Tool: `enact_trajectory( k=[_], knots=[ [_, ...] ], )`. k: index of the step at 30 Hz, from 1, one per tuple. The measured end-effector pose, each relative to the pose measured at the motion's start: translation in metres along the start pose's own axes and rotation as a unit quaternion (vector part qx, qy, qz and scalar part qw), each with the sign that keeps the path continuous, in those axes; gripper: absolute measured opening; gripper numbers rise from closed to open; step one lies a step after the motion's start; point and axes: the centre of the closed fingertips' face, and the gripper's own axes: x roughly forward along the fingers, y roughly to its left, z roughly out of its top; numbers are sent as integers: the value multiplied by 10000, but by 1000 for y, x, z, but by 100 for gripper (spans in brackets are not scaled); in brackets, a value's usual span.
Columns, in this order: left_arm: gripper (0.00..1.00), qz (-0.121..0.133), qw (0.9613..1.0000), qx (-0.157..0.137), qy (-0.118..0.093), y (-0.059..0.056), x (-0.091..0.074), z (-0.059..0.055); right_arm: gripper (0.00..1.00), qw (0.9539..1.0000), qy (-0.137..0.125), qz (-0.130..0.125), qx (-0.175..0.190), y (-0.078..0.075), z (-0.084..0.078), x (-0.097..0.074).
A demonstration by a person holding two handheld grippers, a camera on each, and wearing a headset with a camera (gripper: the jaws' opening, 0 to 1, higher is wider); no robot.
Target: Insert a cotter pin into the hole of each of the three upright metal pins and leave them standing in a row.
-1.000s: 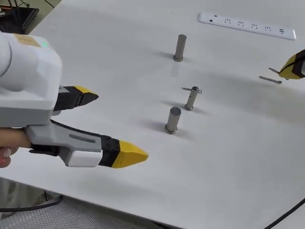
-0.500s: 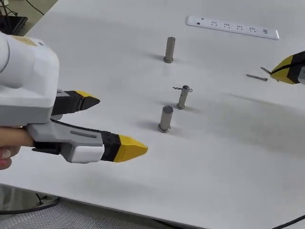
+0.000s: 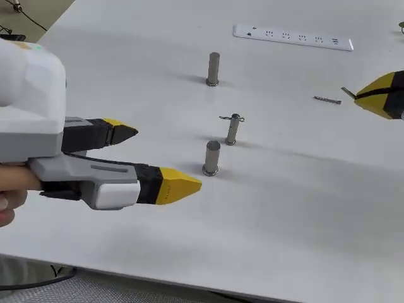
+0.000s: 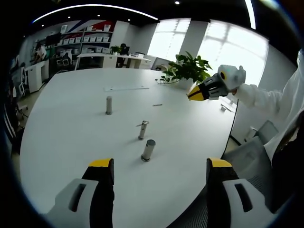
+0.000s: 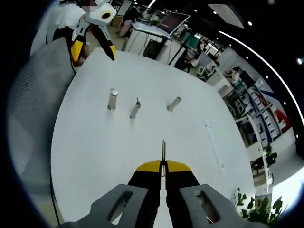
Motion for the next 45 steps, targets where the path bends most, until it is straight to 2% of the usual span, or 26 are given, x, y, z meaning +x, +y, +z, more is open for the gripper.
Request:
enact_trajectory(
  k=[7, 11, 13, 16, 20, 23, 28, 33, 39, 42, 45],
  knots=[
    [74, -344, 9994, -87, -60, -20, 7, 8, 0, 9996, -253, -77, 27, 19, 19, -10],
    [72, -415, 9991, -73, -57, -27, 13, 12, 0, 9992, -398, -46, -81, 33, 38, -15],
    [69, -490, 9987, -80, -68, -33, 15, 13, 0, 9990, -366, -49, -252, 35, 38, -16],
    [64, -600, 9981, -105, -65, -41, 17, 13, 0, 9981, -374, -43, -484, 49, 46, -17],
    [59, -682, 9976, -95, -61, -49, 21, 14, 0, 9975, -444, -1, -543, 63, 55, -18],
    [52, -778, 9968, -174, -76, -55, 26, 16, 0, 9969, -566, 23, -541, 72, 66, -20],
    [47, -864, 9959, -181, -191, -61, 35, 28, 0, 9959, -709, 40, -554, 81, 79, -23],
    [34, -1119, 9931, -134, -324, -76, 43, 40, 0, 9950, -791, 109, -595, 87, 88, -24],
    [25, -1319, 9909, -116, -251, -87, 51, 44, 0, 9942, -831, 93, -682, 89, 95, -25],
    [17, -1420, 9893, -135, -321, -92, 53, 49, 0, 9940, -834, 120, -703, 92, 96, -26],
    [15, -1456, 9887, -176, -296, -91, 57, 50, 0, 9937, -828, 130, -749, 93, 97, -26]
  ],
)
